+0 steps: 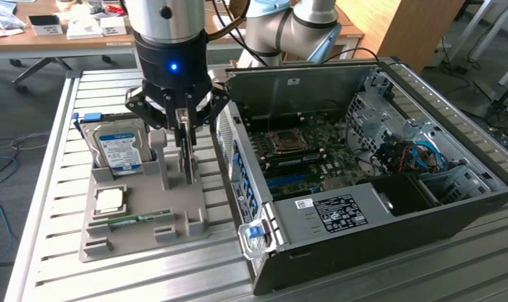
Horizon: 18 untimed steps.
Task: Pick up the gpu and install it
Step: 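Pick up the gpu and move the gpu toward the slot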
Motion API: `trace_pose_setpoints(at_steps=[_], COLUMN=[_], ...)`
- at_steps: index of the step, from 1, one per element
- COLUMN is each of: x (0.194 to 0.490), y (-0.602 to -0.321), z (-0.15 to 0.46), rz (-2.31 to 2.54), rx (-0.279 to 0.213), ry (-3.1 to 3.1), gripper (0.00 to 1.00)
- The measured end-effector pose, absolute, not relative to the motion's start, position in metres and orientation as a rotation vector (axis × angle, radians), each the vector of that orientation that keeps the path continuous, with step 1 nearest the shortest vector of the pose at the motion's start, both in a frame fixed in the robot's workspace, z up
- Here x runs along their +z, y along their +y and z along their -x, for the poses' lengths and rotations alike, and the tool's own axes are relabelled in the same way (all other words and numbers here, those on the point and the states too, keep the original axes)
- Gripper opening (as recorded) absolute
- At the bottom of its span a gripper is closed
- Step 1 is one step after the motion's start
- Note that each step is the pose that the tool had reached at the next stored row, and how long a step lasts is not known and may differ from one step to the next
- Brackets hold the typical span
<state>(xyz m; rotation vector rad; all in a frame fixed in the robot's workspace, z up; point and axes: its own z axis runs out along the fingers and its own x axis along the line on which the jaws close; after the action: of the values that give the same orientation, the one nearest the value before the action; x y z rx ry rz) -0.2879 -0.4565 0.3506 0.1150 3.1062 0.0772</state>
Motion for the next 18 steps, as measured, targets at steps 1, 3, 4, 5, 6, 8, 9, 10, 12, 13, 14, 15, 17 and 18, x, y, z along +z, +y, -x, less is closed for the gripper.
trace_pose_setpoints(at_steps=[1,3,4,5,6,8,9,10,12,13,14,15,17,18], x=[0.3507,0.3507,0.3507,0.3508,0.3508,0.3508,0.3508,0.3508,0.3508,0.3508,0.3508,0.3512,0.3528,0.3538], y=[-0.4565,-0.4565,-0.4565,-0.4565,-0.4565,-0.4565,-0.4565,-0.4565,-0.4565,-0.4565,-0.4565,-0.4565,-0.4565,-0.4565], z=[0.2879,0.2879,0.2879,0.2879,0.2879,0.2879,0.2879,0.2879,0.2879,0.2879,0.2879,0.288,0.2879,0.2879], rz=[-0.115,-0.115,-0.115,-0.115,-0.115,-0.115,-0.115,-0.115,-0.115,-0.115,-0.115,-0.115,-0.115,-0.115], rx=[0.077,0.077,0.077,0.077,0.077,0.077,0.077,0.077,0.077,0.077,0.077,0.077,0.077,0.077], ry=[3.106,3.106,3.106,3.106,3.106,3.106,3.106,3.106,3.106,3.106,3.106,3.106,3.106,3.106], gripper=[0.27,0.27,0.27,0.27,0.27,0.27,0.27,0.27,0.27,0.27,0.27,0.27,0.27,0.27])
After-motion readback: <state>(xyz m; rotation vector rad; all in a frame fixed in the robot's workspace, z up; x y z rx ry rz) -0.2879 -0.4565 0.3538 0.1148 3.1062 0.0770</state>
